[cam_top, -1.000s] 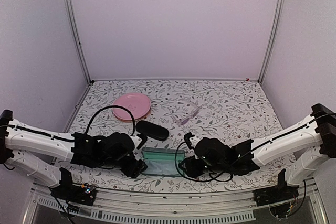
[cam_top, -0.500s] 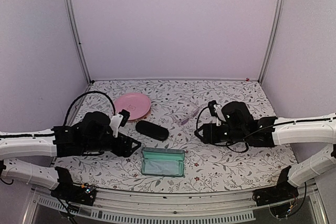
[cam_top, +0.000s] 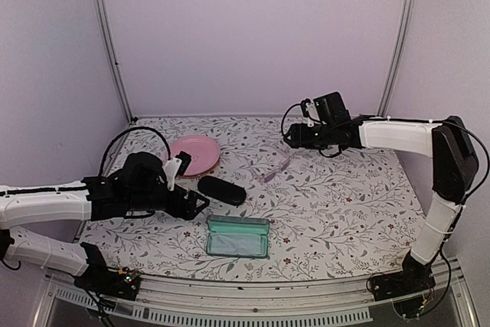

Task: Organize the sunglasses
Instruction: Pick up the sunglasses from the center of the board.

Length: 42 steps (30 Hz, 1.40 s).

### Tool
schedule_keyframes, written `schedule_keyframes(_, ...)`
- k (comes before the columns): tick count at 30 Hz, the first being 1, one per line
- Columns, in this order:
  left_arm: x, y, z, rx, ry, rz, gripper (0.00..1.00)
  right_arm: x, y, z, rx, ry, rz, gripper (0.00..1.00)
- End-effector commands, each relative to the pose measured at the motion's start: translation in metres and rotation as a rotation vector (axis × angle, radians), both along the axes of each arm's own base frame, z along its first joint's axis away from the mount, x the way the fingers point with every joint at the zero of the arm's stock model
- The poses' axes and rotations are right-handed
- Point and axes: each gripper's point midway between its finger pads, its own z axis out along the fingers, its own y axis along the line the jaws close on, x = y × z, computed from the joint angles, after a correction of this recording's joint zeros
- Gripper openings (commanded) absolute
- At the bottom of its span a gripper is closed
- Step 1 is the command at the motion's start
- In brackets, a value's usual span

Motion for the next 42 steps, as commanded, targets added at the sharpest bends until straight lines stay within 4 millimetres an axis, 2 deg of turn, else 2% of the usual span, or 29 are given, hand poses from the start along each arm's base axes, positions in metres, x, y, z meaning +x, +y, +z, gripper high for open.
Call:
schedule_keyframes(1, 0.010, -0.009, 0.016, -0.036, -0.041, -0.018, 0.94, 0.037, 0.004, -0.026, -0.101, 0.035, 0.046, 0.71)
schedule_keyframes(5, 0.011, -0.009, 0.015, -0.032, -0.039, -0.026, 0.95, 0.061, 0.010, -0.049, -0.167, 0.068, 0.071, 0.70)
schedule_keyframes(9, 0.011, -0.010, 0.014, -0.032, -0.039, -0.033, 0.95, 0.075, 0.015, -0.070, -0.222, 0.101, 0.103, 0.68)
schedule_keyframes(15, 0.012, -0.013, 0.013, -0.029, -0.032, -0.043, 0.95, 0.078, 0.013, -0.102, -0.299, 0.161, 0.140, 0.62)
schedule_keyframes(20, 0.014, -0.013, 0.010, -0.021, -0.029, -0.043, 0.95, 0.079, 0.013, -0.112, -0.331, 0.180, 0.159, 0.54)
schedule_keyframes(21, 0.013, -0.013, 0.009, -0.019, -0.028, -0.045, 0.96, 0.078, 0.011, -0.125, -0.348, 0.202, 0.166, 0.52)
schedule_keyframes(22, 0.014, -0.013, 0.009, -0.018, -0.027, -0.044, 0.96, 0.077, 0.011, -0.130, -0.356, 0.213, 0.172, 0.50)
schedule_keyframes(29, 0.014, -0.012, 0.005, -0.011, -0.022, -0.041, 0.96, 0.079, 0.008, -0.130, -0.388, 0.214, 0.177, 0.33)
schedule_keyframes(42, 0.015, -0.013, 0.005, -0.001, -0.019, -0.041, 0.97, 0.075, 0.004, -0.118, -0.398, 0.216, 0.172, 0.08)
